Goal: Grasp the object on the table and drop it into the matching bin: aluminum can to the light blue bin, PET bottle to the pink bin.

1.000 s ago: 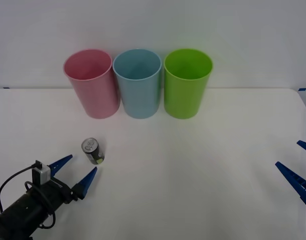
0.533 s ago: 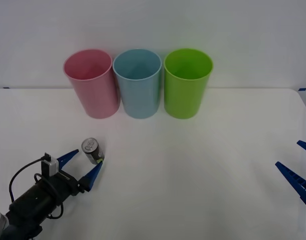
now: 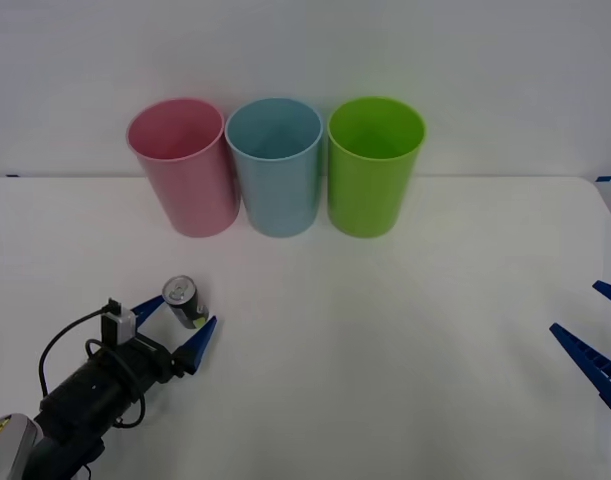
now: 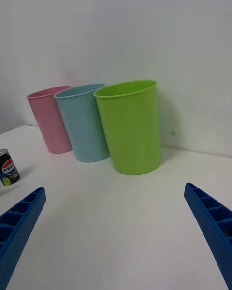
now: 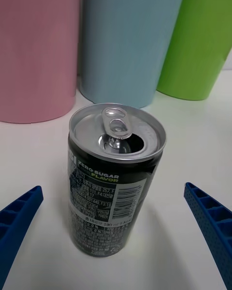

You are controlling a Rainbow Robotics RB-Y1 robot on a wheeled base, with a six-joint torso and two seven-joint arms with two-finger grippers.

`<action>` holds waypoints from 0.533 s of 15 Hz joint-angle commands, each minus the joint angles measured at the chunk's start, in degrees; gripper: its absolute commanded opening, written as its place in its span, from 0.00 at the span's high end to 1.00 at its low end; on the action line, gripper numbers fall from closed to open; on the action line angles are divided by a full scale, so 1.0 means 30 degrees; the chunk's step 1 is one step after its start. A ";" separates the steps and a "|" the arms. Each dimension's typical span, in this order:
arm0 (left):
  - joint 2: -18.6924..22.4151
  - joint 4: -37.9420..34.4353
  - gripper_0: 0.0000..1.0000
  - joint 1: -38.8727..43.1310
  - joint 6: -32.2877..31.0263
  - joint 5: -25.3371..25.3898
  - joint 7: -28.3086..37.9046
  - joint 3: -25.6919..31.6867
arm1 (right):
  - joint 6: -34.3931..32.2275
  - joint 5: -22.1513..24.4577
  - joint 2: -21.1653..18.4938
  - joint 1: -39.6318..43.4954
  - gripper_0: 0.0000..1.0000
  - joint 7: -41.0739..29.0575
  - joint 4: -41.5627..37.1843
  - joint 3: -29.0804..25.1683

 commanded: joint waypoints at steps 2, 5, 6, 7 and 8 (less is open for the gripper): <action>-0.0060 0.0144 0.00 -0.0357 0.0488 -0.0245 0.0005 -0.0106 | 0.0000 0.0000 0.0000 0.0000 0.00 0.0000 0.0000 0.0000; -0.0060 0.0817 0.00 -0.0855 0.0517 -0.0274 -0.0112 -0.0135 | 0.0000 0.0000 0.0000 0.0000 0.00 0.0000 0.0000 0.0000; -0.0060 0.0847 0.00 -0.0913 0.0547 -0.0274 -0.0141 -0.0193 | 0.0000 0.0000 0.0000 0.0000 0.00 0.0000 0.0000 0.0000; -0.0060 0.0905 0.00 -0.0972 0.0605 -0.0274 -0.0170 -0.0252 | 0.0000 0.0000 0.0000 0.0000 0.00 0.0000 0.0000 0.0000; -0.0089 0.0964 0.00 -0.1031 0.0664 -0.0274 -0.0170 -0.0311 | 0.0000 0.0000 0.0000 0.0000 0.00 0.0000 0.0000 0.0000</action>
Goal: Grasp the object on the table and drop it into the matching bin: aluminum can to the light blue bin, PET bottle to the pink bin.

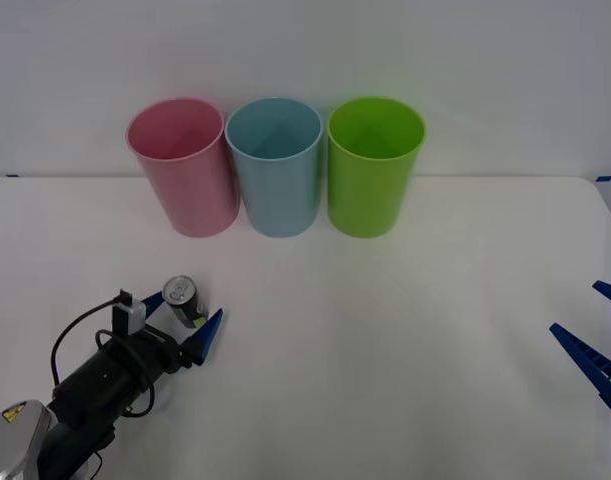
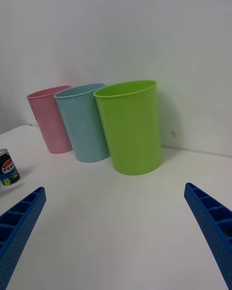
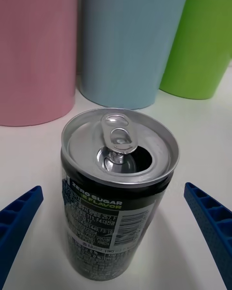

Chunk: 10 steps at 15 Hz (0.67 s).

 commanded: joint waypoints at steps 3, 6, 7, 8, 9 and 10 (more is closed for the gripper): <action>-0.0321 0.0100 0.00 -0.0220 0.0303 -0.0264 -0.0023 -0.0072 | 0.0000 0.0000 0.0000 0.0000 0.00 0.0001 0.0000 0.0000; -0.0409 0.0100 0.00 -0.0249 0.0333 -0.0322 -0.0052 -0.0072 | 0.0000 0.0000 0.0000 0.0000 0.00 0.0001 0.0000 0.0000; -0.0409 0.0100 0.00 -0.0249 0.0333 -0.0293 -0.0052 -0.0102 | 0.0000 0.0000 0.0000 0.0000 0.00 0.0001 0.0000 0.0000; -0.0409 0.0100 0.00 -0.0278 0.0333 -0.0322 -0.0052 -0.0102 | 0.0000 0.0000 0.0000 0.0000 0.00 0.0001 0.0000 0.0000; -0.0380 0.0100 0.00 -0.0278 0.0333 -0.0293 -0.0052 -0.0102 | 0.0000 0.0000 0.0000 0.0000 0.00 0.0001 0.0000 0.0000; -0.0380 0.0100 0.32 -0.0278 0.0333 -0.0322 -0.0052 -0.0102 | 0.0000 0.0000 0.0000 0.0000 0.00 0.0001 0.0000 0.0000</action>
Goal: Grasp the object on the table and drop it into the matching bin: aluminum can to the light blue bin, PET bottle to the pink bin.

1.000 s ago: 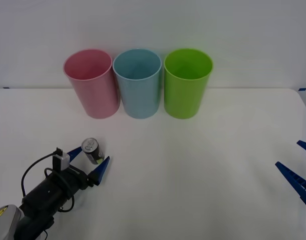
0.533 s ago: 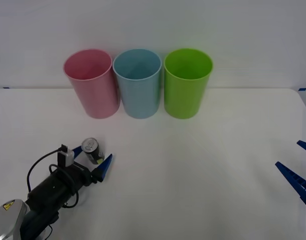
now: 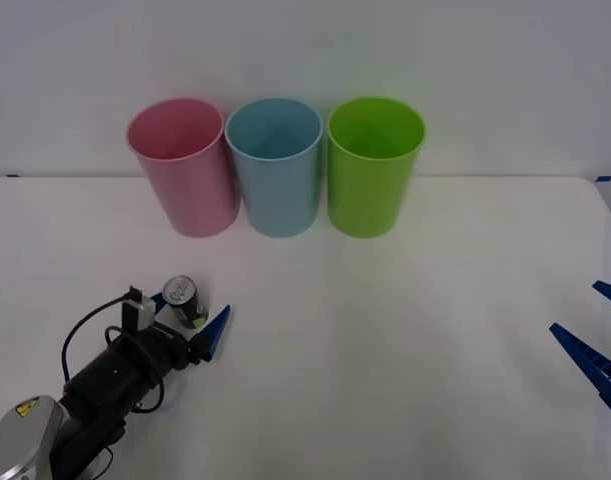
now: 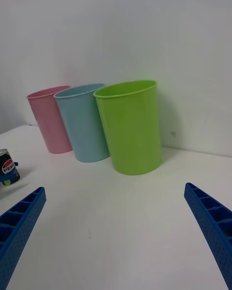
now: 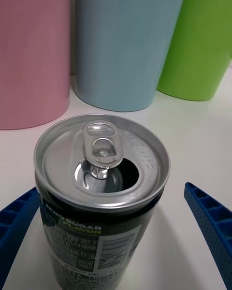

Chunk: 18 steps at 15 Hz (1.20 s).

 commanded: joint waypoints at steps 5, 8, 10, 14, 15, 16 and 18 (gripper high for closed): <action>-0.0007 -0.0032 1.00 0.0025 -0.0004 0.0022 -0.0147 0.0028 | 0.0000 0.0000 0.0000 0.0000 0.00 0.0000 0.0000 0.0000; -0.0007 -0.0032 1.00 0.0025 -0.0004 0.0110 -0.0147 0.0116 | 0.0000 0.0000 0.0000 0.0000 0.00 0.0000 0.0000 0.0000; 0.0022 -0.0032 1.00 0.0054 -0.0150 0.0139 -0.0147 0.0263 | 0.0000 0.0000 0.0000 0.0000 0.00 0.0000 0.0000 0.0000; 0.0139 -0.0149 1.00 0.0201 -0.0707 0.0432 -0.0177 0.0644 | 0.0000 0.0000 0.0000 0.0000 0.00 0.0000 0.0000 0.0000; 0.0286 -0.0442 1.00 0.0406 -0.0736 0.0637 -0.0147 0.0644 | 0.0000 0.0000 0.0000 0.0000 0.00 0.0000 0.0000 0.0000; 0.0374 -0.0940 1.00 0.0699 -0.0736 0.0784 -0.0059 0.0614 | 0.0000 0.0000 0.0000 0.0000 0.00 0.0000 0.0000 0.0000; 0.0520 -0.2053 1.00 0.1402 -0.0736 0.1164 0.0116 0.0585 | 0.0000 0.0000 0.0000 0.0000 0.00 0.0000 0.0000 0.0000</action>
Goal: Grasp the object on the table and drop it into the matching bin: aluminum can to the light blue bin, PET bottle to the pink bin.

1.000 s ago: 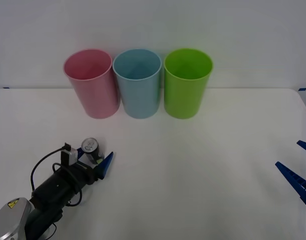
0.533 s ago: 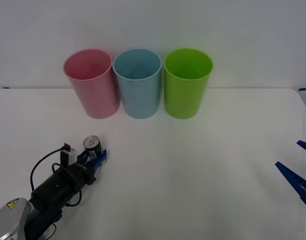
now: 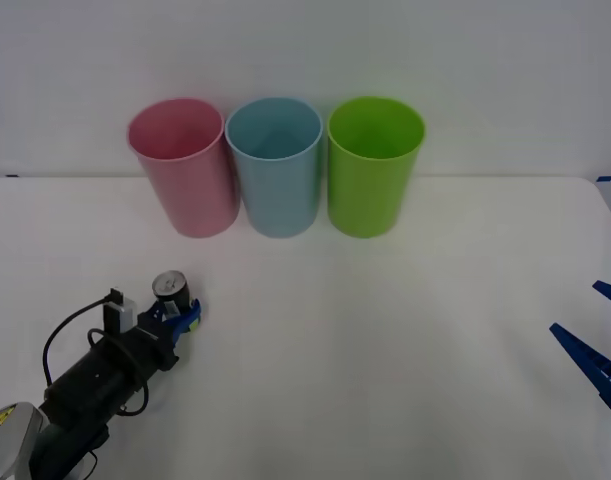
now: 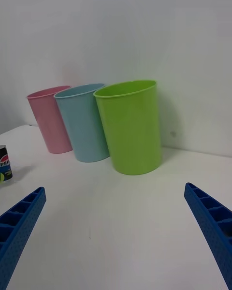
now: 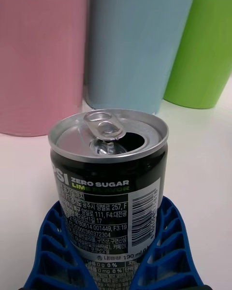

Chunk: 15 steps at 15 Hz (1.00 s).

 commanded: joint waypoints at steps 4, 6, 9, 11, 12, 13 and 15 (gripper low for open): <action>0.0393 -0.3312 1.00 0.1937 -0.0008 0.1237 0.0530 -0.0093 | 0.0000 0.0000 0.0000 0.0000 0.00 0.0001 0.0000 0.0000; 0.0510 -0.4483 1.00 0.2523 -0.0008 0.1794 0.0940 -0.0064 | 0.0000 0.0000 0.0000 0.0000 0.00 0.0001 0.0000 0.0000; 0.0598 -0.6065 1.00 0.3021 0.0226 0.2468 0.1585 -0.0064 | 0.0000 0.0000 0.0000 0.0000 0.00 0.0001 0.0000 0.0000; 0.0657 -0.7208 1.00 0.3109 0.0285 0.2526 0.2962 0.0112 | 0.0000 0.0000 0.0000 0.0000 0.00 0.0001 0.0000 0.0000; 0.0657 -0.7970 1.00 0.3167 0.0344 0.2497 0.3782 0.0258 | 0.0000 0.0000 0.0000 0.0000 0.00 0.0001 0.0000 0.0000; 0.0774 -0.8497 1.00 0.3197 0.0373 0.2468 0.4544 0.0346 | 0.0000 0.0000 0.0000 0.0000 0.00 0.0001 0.0000 0.0000; 0.1126 -0.9522 1.00 0.3167 0.0461 0.2468 0.6097 0.0346 | 0.0000 0.0000 0.0000 0.0000 0.00 0.0001 0.0000 0.0000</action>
